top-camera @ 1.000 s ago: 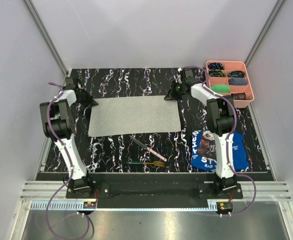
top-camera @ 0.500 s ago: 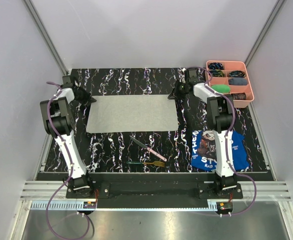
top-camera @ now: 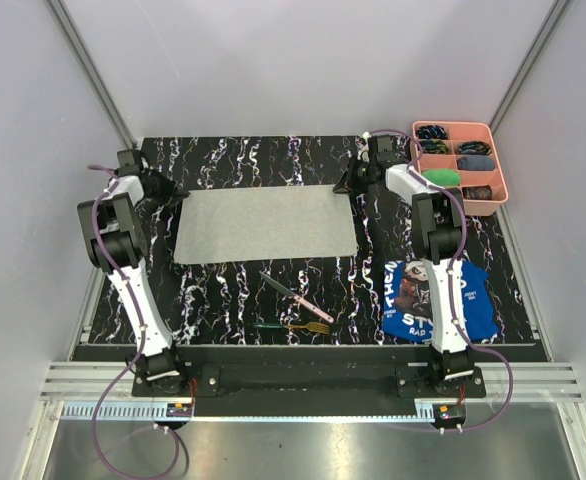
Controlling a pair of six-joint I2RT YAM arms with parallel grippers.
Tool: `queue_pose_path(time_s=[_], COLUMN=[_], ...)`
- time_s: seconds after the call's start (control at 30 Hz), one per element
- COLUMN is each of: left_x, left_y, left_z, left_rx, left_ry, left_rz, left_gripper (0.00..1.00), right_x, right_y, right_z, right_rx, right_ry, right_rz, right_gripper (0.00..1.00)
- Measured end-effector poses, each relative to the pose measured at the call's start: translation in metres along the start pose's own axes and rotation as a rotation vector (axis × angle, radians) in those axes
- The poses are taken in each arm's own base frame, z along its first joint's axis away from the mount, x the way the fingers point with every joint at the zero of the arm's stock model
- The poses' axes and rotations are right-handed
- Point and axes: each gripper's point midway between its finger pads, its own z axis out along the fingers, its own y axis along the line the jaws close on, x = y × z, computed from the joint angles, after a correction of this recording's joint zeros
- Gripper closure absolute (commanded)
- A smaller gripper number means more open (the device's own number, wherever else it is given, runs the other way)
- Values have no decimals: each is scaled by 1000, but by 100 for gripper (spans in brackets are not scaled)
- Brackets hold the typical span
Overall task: Fold the napkin into a case and place the utensils inside
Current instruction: Smooth out the rectangle-folded napkin at the center of the board.
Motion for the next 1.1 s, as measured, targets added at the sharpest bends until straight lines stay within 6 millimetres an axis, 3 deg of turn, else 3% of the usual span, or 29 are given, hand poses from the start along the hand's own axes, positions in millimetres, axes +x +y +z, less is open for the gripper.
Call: queue_pose_path(time_s=[0.3, 0.47, 0.53, 0.67, 0.73, 0.8, 0.93, 1.0, 1.1], left_x=[-15, -14, -10, 12, 26, 53, 136, 171, 204], left_y=[-2, -2, -4, -21, -43, -75, -119, -123, -109], left_z=[14, 10, -1, -57, -91, -125, -168, -174, -177], left_rx=[33, 15, -10, -45, -22, 36, 167, 197, 190], left_ry=[-1, 0, -16, -60, -103, -142, -111, -66, -10], left_rz=[-79, -62, -34, 32, 93, 167, 314, 365, 404], left_gripper=[87, 70, 67, 67, 67, 66, 66, 66, 66], right_x=[0, -11, -11, -8, -4, 3, 29, 46, 62], right_y=[1, 10, 9, 10, 12, 11, -6, -13, -14], right_z=[-1, -13, -24, -63, -82, -95, -98, -95, -92], right_rx=[-1, 22, 67, 167, 206, 242, 347, 389, 442], right_ry=[3, 7, 12, 25, 31, 42, 95, 133, 160], right_rz=[6, -6, -13, -33, -49, -59, -83, -94, -134], right_gripper=[78, 53, 38, 32, 31, 31, 31, 31, 31])
